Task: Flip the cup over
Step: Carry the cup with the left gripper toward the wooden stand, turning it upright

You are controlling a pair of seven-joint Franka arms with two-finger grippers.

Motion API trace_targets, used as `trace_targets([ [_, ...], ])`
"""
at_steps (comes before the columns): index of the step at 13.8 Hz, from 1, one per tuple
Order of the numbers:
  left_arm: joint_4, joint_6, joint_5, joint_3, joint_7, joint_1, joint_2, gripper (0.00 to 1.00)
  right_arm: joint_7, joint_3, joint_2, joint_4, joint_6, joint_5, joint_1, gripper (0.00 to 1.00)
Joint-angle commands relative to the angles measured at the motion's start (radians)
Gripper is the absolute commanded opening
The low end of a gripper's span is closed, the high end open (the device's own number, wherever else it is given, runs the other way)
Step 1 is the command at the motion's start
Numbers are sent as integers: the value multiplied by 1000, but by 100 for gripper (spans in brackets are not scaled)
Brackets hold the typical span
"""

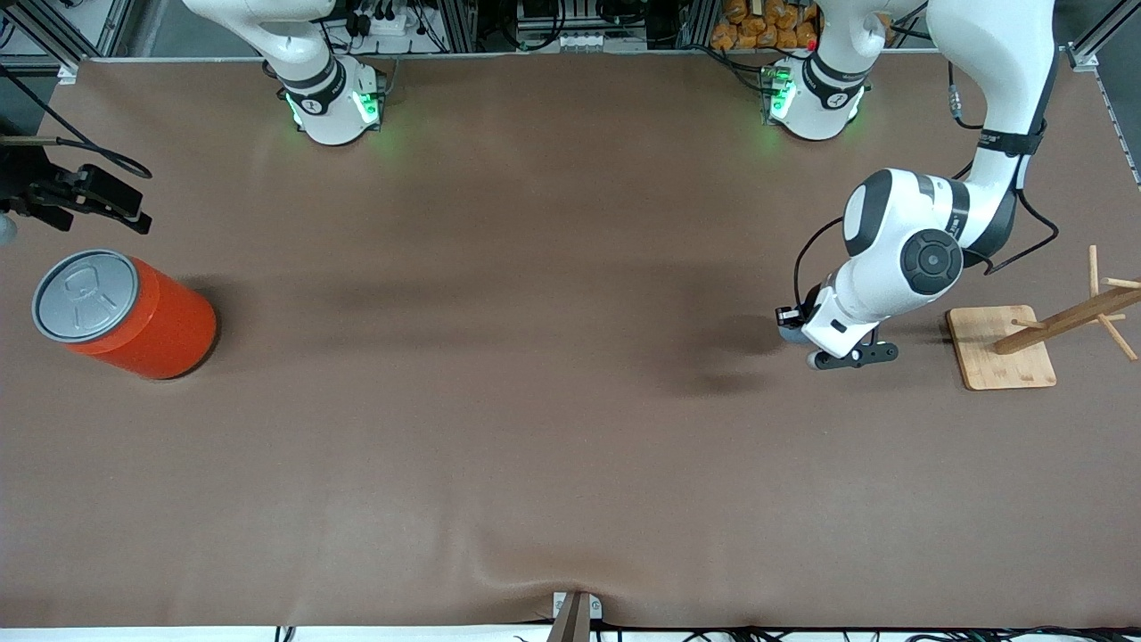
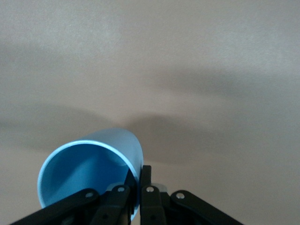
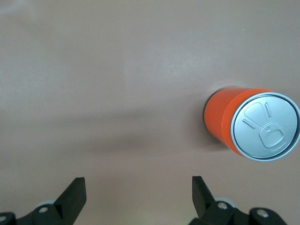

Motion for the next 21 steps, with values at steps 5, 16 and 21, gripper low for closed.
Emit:
trace_targets([
  [5,-26,-32,189,6,-196,3,-20,0,-10,5,11,25,-17,-1,-7,100],
  [16,-33,173,269,3,-203,129,51,0,-9,5,11,25,-18,-1,-9,100],
  [21,-30,169,280,0,-204,132,57,70,-10,5,11,25,-18,-1,-9,100],
])
